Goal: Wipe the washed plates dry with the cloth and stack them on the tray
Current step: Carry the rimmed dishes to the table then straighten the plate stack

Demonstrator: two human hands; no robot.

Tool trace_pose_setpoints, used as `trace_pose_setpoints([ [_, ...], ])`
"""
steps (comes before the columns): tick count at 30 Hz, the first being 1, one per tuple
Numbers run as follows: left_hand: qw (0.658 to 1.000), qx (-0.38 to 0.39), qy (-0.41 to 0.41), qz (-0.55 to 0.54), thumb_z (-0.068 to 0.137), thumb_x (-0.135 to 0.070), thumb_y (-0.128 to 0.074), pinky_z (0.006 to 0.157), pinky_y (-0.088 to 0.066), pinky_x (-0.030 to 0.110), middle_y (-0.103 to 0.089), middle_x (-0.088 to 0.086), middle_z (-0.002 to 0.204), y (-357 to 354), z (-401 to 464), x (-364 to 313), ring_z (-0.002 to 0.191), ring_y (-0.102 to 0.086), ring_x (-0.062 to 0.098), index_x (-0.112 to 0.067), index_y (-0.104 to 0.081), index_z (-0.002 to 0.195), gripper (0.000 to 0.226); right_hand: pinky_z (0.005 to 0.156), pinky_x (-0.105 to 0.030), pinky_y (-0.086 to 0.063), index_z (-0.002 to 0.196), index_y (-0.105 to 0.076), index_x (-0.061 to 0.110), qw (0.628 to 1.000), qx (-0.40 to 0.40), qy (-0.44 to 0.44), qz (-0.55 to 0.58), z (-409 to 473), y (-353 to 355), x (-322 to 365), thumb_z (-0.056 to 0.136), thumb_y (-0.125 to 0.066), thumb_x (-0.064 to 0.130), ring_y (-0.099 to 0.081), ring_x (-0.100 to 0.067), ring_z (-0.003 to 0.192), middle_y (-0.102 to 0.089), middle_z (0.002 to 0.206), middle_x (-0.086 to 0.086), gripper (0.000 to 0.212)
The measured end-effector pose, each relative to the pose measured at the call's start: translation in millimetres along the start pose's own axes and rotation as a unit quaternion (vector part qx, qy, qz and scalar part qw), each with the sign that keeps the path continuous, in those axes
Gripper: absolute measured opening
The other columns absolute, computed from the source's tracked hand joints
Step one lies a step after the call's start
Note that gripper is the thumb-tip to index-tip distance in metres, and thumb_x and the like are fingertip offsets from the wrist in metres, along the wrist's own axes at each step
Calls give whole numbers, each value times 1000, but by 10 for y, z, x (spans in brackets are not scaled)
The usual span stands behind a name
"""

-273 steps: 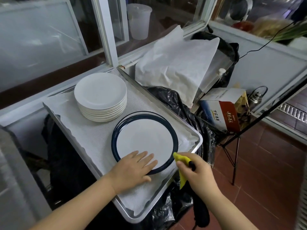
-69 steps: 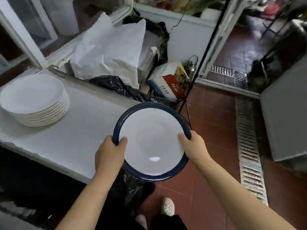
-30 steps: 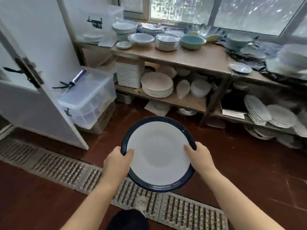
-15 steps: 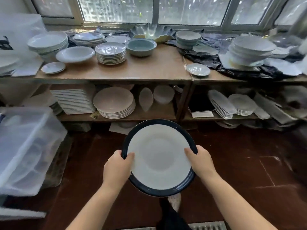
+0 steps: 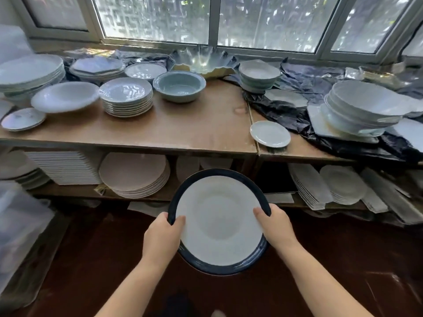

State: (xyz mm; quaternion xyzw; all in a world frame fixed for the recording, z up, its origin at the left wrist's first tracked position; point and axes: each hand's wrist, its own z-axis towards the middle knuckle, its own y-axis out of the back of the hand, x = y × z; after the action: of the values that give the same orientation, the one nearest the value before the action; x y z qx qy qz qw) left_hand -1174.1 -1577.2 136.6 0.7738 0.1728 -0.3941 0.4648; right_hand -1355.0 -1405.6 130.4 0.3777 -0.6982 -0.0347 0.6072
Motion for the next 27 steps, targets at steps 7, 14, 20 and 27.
trace_pose_setpoints([
  [7,999,0,28,22,87,-38,-52,51,-34,27,-61,-1,69,-345,1065,-441,64,-55,12,-18,-55,75,23,56,-31,-41,73,-58,17,1000,13,-23,-8,1138,-67,269,84,-52,33,-56,-17,61,-60,66,1,21],
  [14,999,32,9,33,88,-40,-49,52,-33,30,-57,-1,67,-546,2371,-838,62,-53,15,-18,-51,72,27,64,-36,-49,81,-61,18,999,0,-29,-20,2296,-302,688,92,-53,34,-63,-21,72,-66,77,-3,22],
  [20,996,72,-2,52,89,-42,-47,51,-34,30,-53,-5,60,-605,3361,-1170,59,-52,16,-24,-49,69,27,75,-40,-55,87,-64,23,999,-6,-49,20,3083,-531,976,93,-54,31,-65,-17,80,-69,82,2,13],
  [27,993,110,10,35,90,-41,-48,57,-43,30,-65,2,72,-866,4102,-1491,69,-61,20,-21,-60,81,25,66,-32,-49,83,-60,23,997,-10,-74,9,3863,-554,1147,94,-53,28,-62,-15,79,-67,81,2,14],
])
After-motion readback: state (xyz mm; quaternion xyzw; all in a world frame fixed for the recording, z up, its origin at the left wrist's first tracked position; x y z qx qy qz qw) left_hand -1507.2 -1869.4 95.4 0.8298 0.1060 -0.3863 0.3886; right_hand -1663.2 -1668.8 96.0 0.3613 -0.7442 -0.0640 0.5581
